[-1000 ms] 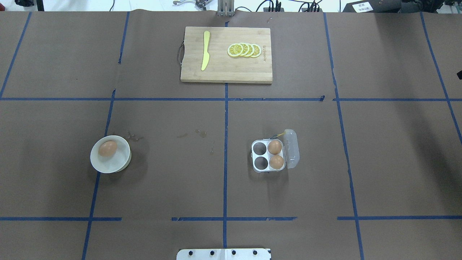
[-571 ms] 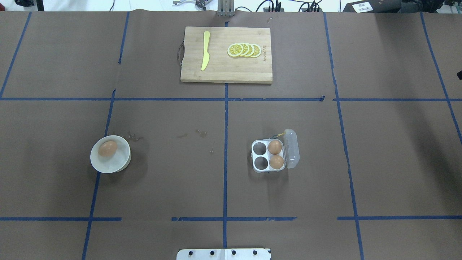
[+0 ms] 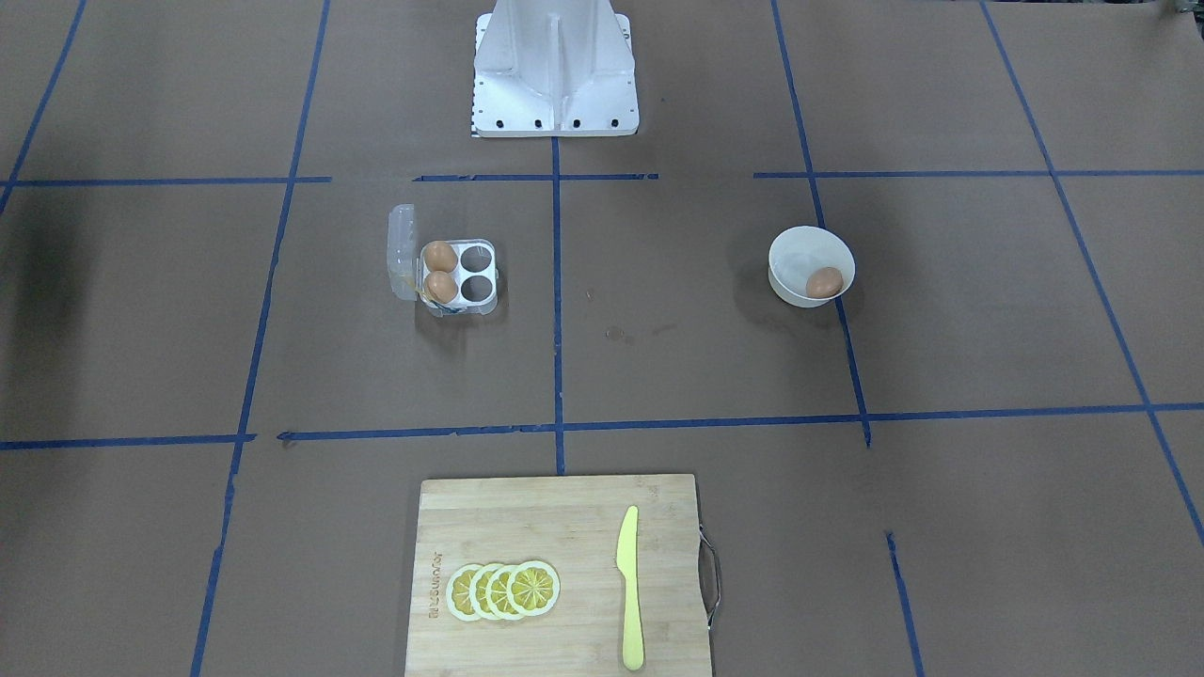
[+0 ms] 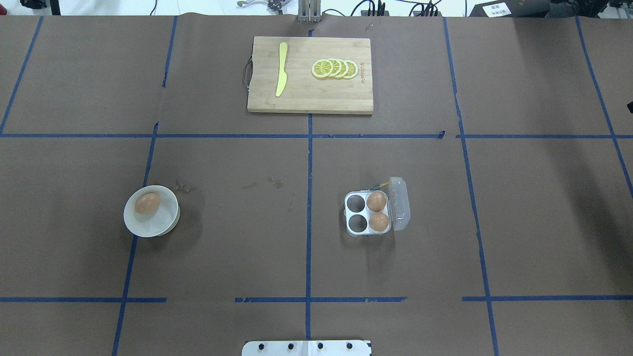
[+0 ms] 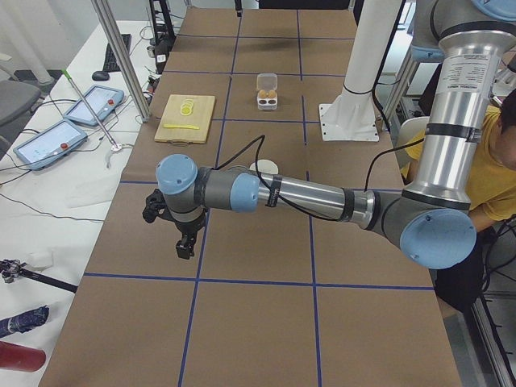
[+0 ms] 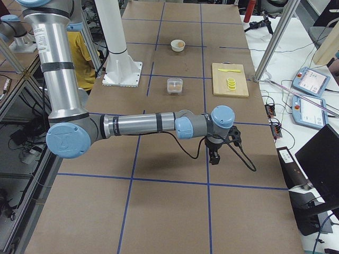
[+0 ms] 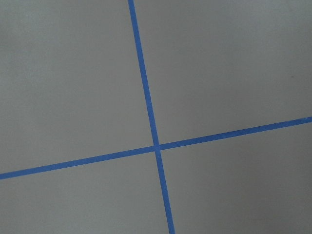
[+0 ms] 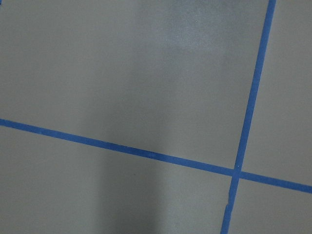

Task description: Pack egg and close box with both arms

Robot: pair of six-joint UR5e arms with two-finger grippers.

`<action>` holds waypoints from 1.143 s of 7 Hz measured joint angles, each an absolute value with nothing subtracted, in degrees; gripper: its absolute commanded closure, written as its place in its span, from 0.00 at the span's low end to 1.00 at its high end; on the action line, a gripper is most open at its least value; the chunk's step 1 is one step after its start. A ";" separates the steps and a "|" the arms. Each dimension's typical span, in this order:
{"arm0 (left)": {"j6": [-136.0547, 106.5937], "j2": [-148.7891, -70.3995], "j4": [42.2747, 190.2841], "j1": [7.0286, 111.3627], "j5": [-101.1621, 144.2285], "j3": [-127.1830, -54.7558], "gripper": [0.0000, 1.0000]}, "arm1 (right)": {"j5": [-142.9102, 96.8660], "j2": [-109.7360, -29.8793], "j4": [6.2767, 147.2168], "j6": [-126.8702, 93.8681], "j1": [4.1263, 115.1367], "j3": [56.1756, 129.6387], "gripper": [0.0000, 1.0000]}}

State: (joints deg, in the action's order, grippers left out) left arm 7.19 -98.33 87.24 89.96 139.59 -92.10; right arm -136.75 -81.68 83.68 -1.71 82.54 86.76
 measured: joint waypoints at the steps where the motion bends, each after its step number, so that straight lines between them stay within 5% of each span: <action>1: 7.12 -98.00 90.37 88.52 141.24 -92.29 0.00 | -136.70 -82.77 81.16 -1.73 82.40 86.33 0.00; 4: 6.19 -96.86 98.73 81.99 141.85 -95.00 0.00 | -136.81 -84.21 77.39 -1.78 81.74 85.31 0.00; 8: -3.38 -96.50 100.89 65.04 126.26 -107.37 0.00 | -137.05 -83.95 76.98 -1.84 81.03 84.18 0.00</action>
